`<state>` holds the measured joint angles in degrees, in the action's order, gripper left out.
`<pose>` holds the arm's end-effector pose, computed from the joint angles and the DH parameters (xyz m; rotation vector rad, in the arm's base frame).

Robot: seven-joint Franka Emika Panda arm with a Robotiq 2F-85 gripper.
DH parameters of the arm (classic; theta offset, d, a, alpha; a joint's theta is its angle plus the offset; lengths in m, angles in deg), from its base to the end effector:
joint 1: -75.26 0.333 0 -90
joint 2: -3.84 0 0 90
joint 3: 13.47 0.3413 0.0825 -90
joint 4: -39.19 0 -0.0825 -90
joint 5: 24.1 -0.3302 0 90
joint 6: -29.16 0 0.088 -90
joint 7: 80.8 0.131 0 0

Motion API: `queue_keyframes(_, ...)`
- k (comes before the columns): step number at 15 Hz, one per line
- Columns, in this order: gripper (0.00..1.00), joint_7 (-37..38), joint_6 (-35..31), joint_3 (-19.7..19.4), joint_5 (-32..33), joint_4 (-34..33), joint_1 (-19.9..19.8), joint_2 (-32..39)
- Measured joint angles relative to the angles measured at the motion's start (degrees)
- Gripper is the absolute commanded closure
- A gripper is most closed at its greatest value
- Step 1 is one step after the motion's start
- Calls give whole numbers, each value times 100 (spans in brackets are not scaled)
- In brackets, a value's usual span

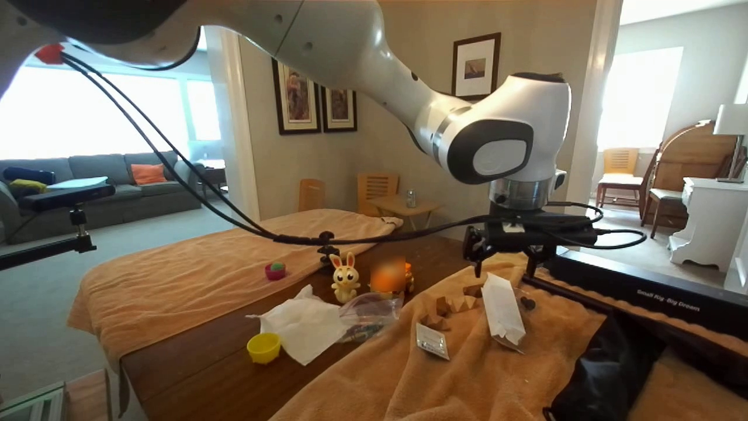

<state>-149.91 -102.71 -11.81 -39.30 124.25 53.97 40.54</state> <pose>0.6657 -0.2311 0.3416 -2.8847 -1.0465 -0.4406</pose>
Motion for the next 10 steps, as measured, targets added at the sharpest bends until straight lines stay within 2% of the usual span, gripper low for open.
queue_keyframes(10, 0, -140, 0, 64, 1, -709, -84, 720)
